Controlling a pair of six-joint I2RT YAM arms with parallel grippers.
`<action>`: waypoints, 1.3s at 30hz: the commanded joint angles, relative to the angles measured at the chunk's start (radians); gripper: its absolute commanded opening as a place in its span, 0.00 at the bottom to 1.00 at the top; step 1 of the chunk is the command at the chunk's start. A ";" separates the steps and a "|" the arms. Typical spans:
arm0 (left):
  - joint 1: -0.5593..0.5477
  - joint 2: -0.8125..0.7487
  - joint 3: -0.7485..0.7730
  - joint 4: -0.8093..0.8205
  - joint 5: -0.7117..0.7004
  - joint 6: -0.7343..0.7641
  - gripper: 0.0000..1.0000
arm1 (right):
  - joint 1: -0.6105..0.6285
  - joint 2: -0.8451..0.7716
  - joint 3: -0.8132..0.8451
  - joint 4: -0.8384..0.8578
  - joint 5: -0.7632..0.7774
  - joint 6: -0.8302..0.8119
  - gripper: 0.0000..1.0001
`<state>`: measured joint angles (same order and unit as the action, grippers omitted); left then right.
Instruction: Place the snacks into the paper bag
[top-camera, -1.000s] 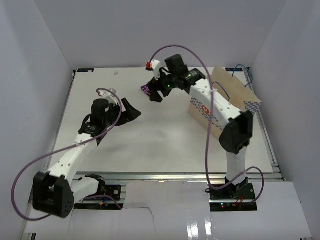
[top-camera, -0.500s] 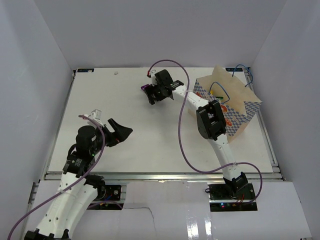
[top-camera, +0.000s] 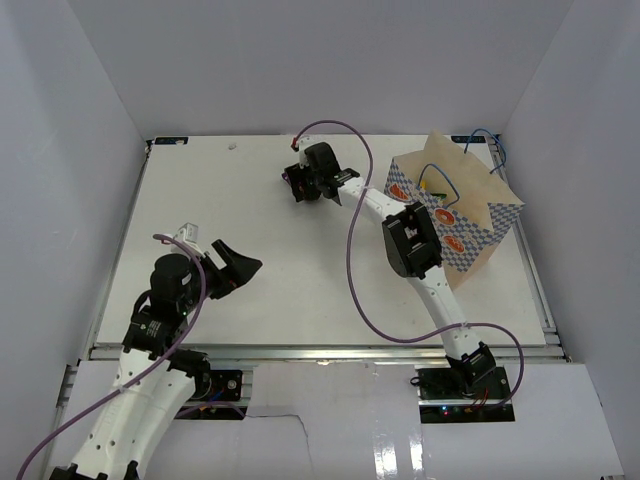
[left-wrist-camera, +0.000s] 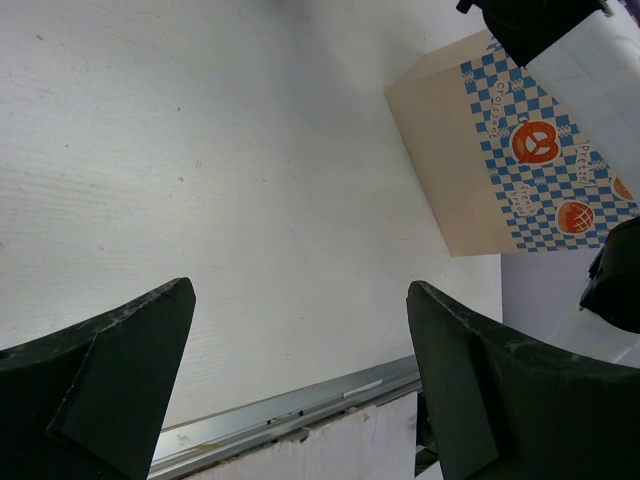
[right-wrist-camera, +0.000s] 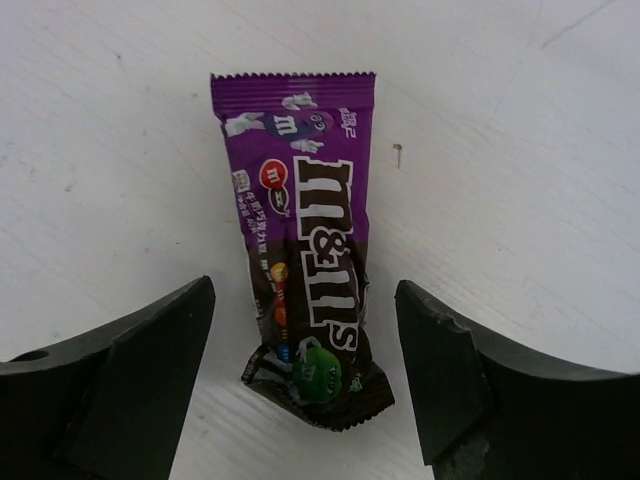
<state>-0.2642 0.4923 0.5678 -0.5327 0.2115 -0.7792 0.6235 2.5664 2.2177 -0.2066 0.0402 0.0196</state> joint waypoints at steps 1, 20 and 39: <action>-0.003 -0.014 0.041 -0.016 -0.015 -0.018 0.98 | -0.001 0.005 0.017 0.052 0.064 0.028 0.77; -0.003 -0.073 0.030 -0.015 -0.040 -0.017 0.98 | -0.013 -0.410 -0.346 -0.025 -0.541 -0.280 0.11; -0.003 0.005 0.015 0.148 0.011 0.104 0.98 | -0.537 -1.241 -0.487 -0.339 -0.681 -0.461 0.08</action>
<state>-0.2642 0.4664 0.5823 -0.4500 0.1940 -0.7105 0.1734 1.3121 1.7741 -0.4454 -0.6598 -0.4374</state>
